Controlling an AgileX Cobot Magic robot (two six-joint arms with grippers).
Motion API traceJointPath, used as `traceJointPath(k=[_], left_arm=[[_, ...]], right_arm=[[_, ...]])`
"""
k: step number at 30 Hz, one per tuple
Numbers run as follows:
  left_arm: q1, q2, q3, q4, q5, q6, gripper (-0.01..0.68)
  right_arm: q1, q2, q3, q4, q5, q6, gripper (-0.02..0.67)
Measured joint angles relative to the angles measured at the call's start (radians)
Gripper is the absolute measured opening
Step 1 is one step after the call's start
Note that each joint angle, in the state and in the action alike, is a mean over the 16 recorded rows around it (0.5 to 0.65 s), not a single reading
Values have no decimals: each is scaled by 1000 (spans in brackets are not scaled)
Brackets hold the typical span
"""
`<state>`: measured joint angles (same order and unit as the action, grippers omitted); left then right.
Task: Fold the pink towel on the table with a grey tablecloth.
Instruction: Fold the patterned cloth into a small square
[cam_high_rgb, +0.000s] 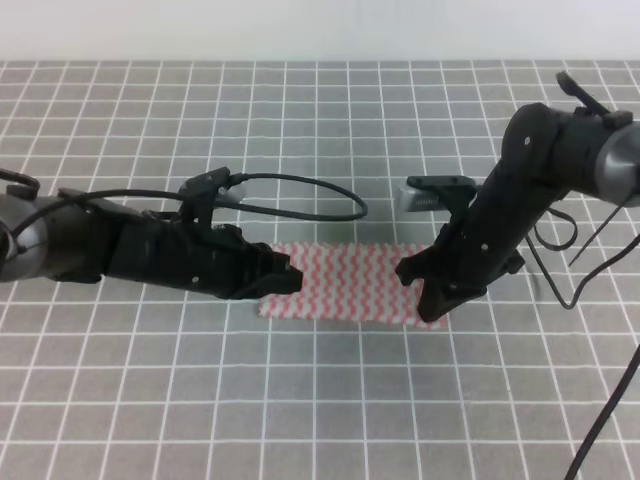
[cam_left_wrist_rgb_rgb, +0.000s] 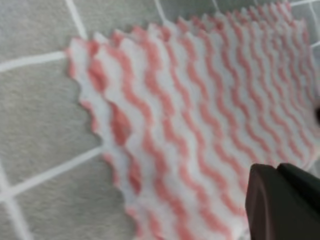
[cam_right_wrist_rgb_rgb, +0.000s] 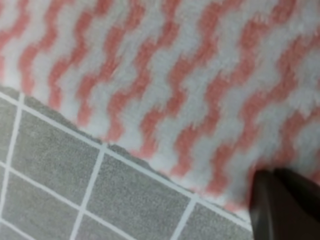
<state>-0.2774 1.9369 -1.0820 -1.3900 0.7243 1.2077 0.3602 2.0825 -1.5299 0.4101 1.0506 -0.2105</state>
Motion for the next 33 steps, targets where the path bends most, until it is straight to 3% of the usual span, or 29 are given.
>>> traceJointPath(k=[7, 13, 23, 33], left_arm=[[1, 0, -25, -23, 85, 19, -2], [1, -1, -67, 74, 111, -33, -2], [0, 1, -112, 297, 9, -173, -2], [0, 31, -127, 295, -46, -196, -2]], right_arm=[[0, -4, -21, -4, 9, -4, -15], [0, -24, -65, -3, 13, -1, -15], [-1, -45, -127, -14, -36, 65, -15], [-21, -45, -134, -63, -101, 204, -15]])
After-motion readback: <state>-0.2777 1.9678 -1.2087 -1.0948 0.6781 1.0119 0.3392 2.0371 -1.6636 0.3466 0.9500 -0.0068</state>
